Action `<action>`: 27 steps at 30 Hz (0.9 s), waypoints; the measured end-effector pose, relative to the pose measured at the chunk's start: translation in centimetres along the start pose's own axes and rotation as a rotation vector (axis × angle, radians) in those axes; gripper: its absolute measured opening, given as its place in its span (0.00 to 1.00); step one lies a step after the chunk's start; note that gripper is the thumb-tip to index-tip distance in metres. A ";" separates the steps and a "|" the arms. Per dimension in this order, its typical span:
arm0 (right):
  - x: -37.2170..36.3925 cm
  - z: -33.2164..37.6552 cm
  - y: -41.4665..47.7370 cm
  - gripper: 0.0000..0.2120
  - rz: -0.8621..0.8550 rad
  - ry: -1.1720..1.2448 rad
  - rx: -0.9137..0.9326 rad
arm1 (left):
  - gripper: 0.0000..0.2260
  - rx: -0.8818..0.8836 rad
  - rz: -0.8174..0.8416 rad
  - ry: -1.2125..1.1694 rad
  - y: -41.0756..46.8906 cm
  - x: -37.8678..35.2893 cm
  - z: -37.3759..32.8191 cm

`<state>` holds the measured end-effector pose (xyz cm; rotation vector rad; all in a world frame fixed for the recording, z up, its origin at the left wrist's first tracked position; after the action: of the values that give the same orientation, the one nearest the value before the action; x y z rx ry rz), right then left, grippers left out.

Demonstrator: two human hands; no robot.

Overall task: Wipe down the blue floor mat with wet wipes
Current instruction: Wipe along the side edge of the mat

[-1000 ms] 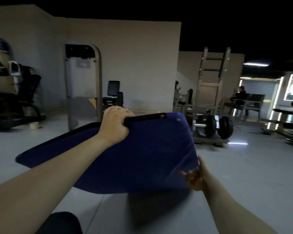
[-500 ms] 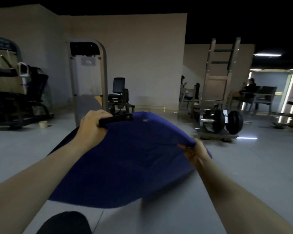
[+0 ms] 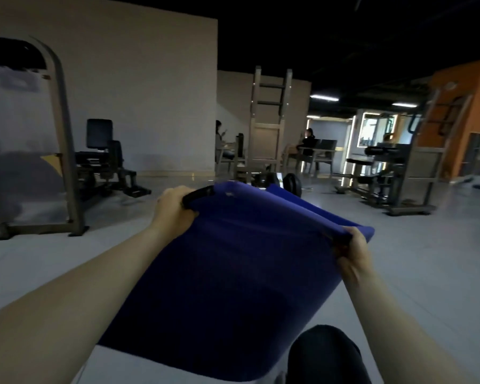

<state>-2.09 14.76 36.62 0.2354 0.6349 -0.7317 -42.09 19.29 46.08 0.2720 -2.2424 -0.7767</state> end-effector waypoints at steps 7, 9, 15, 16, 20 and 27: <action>1.2 1.1 0.5 0.13 -0.082 0.249 0.049 | 0.19 -0.299 -0.279 0.121 1.6 0.3 -3.9; 0.3 1.6 0.1 0.08 -0.074 0.251 0.053 | 0.20 -0.305 -0.327 0.083 1.9 1.3 -3.8; -1.1 7.3 -3.5 0.04 -0.058 0.227 0.164 | 0.18 -0.262 -0.376 -0.013 1.7 2.4 -4.5; -0.7 8.4 -4.6 0.04 -0.070 0.214 0.190 | 0.18 -0.276 -0.357 -0.030 1.8 2.2 -4.6; 2.7 11.1 -8.4 0.04 -0.111 0.192 0.279 | 0.17 -0.264 -0.294 -0.112 1.6 0.3 -6.6; 7.7 7.1 -10.6 0.15 0.064 0.502 0.220 | 0.17 -0.419 -0.207 -0.219 4.8 -0.3 -12.9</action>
<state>-1.74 -0.12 37.68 0.6523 1.0178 -0.6835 -32.56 17.45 55.86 0.2249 -2.2046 -1.4205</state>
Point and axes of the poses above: each hand's wrist, its own y-axis towards the middle knuckle, its own x-axis out of the back of the hand, z = x × y, the point moved 3 cm from there along y, towards the middle knuckle, and after that the axes turned 7 degrees about x, right-handed, at the moved point
